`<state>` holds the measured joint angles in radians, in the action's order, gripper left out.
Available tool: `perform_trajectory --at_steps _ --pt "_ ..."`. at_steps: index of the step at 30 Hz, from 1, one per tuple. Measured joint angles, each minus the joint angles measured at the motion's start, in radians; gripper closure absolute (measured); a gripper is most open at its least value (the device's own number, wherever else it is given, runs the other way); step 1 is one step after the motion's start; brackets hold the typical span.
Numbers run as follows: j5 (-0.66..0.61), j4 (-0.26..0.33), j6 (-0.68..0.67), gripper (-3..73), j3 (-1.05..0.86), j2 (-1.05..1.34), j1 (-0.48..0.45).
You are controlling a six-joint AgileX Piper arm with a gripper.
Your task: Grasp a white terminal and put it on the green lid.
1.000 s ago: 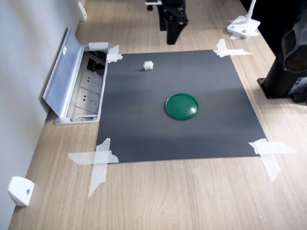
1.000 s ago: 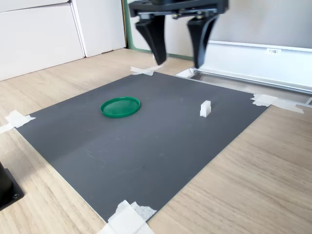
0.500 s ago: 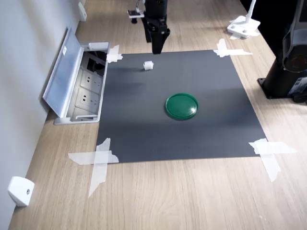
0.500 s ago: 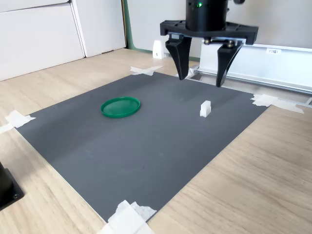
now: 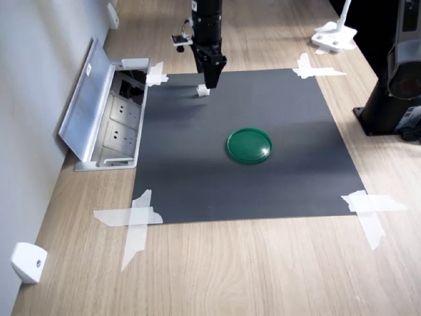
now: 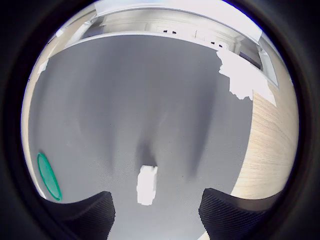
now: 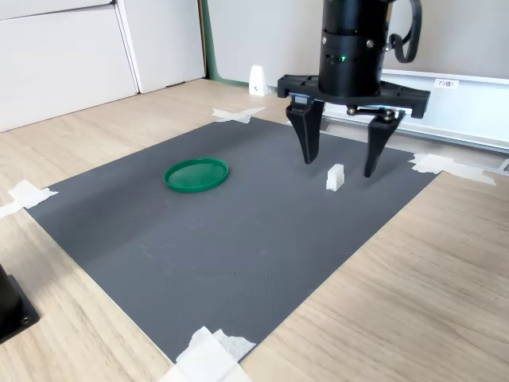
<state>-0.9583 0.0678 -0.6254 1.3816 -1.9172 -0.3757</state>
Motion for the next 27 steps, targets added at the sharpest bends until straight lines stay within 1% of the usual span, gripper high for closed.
perform_trajectory --at_steps 8,13,17,21,24,27 --pt "0.024 0.0 -0.015 -1.7 0.0 -0.016 0.0" --pt "0.025 -0.001 0.038 -1.6 0.0 -0.016 0.0" --pt "0.012 -0.007 0.054 -1.6 0.0 -0.016 0.003" --pt "0.001 -0.03 0.06 -1.6 0.0 -0.016 0.034" --pt "0.001 -0.028 0.079 -1.6 0.0 -0.016 0.061" --pt "0.001 -0.025 0.091 -1.6 0.0 -0.016 0.068"
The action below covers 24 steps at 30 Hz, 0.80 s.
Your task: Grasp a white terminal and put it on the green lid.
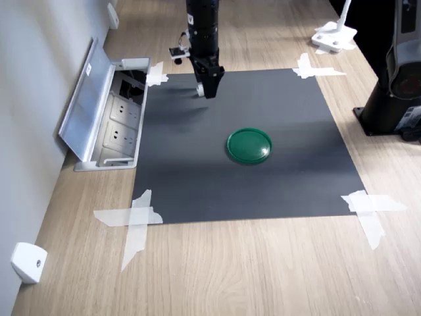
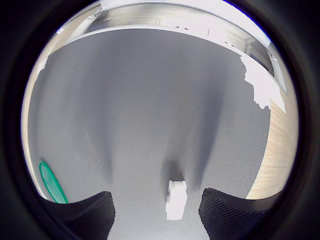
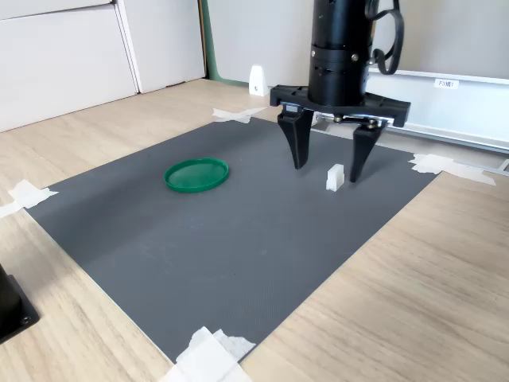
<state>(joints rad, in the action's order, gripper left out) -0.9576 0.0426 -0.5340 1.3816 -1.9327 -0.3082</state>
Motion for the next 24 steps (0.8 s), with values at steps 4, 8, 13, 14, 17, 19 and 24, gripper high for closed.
perform_trajectory --at_steps 4,8,13,14,17,19,24 --pt "0.001 -0.023 0.001 -1.6 0.001 0.0 0.0" --pt "0.018 -0.043 0.002 -1.6 0.001 0.0 0.0" --pt "0.026 -0.043 0.002 -1.6 0.001 0.0 0.0" --pt "0.026 -0.043 0.002 -1.6 0.001 0.0 0.0" --pt "0.026 -0.043 0.002 -1.6 0.002 -0.013 0.0" --pt "0.023 -0.043 0.002 -1.6 0.002 -0.024 0.0" --pt "0.025 -0.043 0.002 -1.6 0.002 -0.028 0.0"
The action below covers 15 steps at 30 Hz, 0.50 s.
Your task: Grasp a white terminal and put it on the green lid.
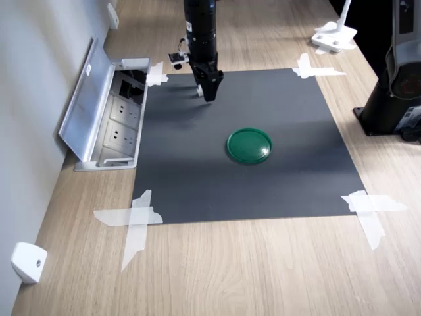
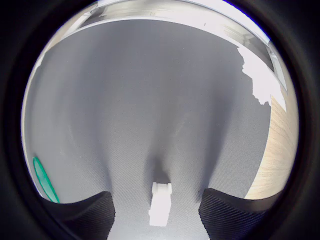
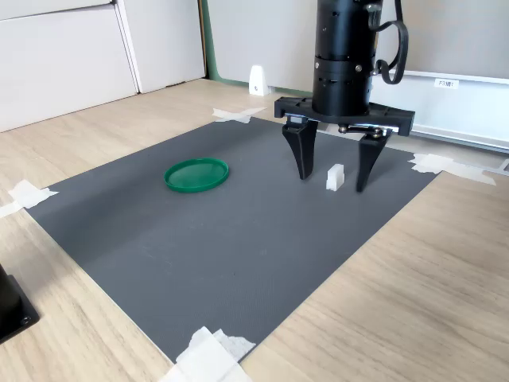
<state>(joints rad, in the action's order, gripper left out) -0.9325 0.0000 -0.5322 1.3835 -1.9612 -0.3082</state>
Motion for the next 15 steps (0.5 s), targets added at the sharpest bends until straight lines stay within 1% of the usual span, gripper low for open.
perform_trajectory --at_steps 5,8,11,15 --pt "0.0 0.0 -0.013 -1.1 0.0 0.0 0.0" --pt "-0.007 0.01 -0.034 3.2 0.0 0.0 0.0" --pt "-0.011 0.012 -0.037 12.4 0.0 0.0 0.0" --pt "-0.016 0.013 -0.033 31.7 0.0 0.0 0.0"
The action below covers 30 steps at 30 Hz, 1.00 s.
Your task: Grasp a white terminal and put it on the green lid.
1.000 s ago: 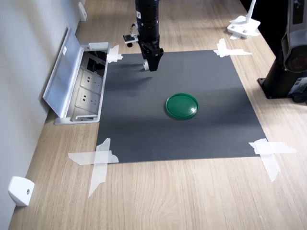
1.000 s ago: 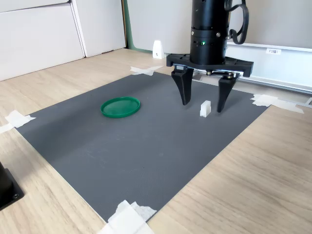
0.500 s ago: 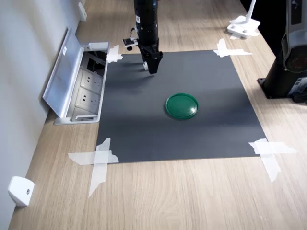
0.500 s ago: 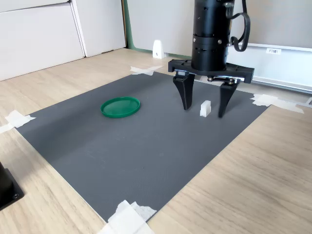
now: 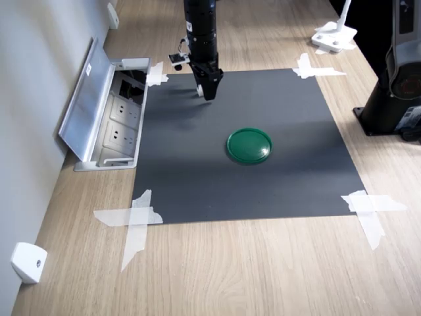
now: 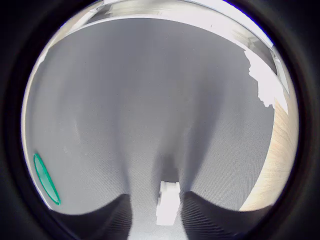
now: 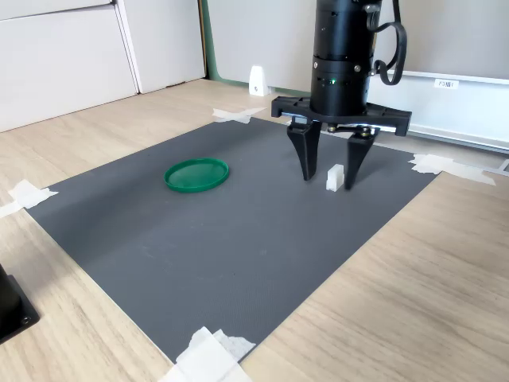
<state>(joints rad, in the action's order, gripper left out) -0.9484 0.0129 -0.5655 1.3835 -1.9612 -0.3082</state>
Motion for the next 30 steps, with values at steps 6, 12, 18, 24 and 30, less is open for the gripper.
perform_trajectory --at_steps 6,12,18,24,30 --pt "0.006 0.0 0.025 57.2 0.0 0.0 0.0" --pt "-0.037 0.003 0.025 60.8 0.0 0.028 0.008" --pt "-0.064 0.028 0.013 60.8 -0.055 0.156 0.067" --pt "-0.058 0.068 -0.009 60.8 -0.193 0.269 0.175" --pt "-0.029 0.076 0.008 60.8 -0.297 0.319 0.314"
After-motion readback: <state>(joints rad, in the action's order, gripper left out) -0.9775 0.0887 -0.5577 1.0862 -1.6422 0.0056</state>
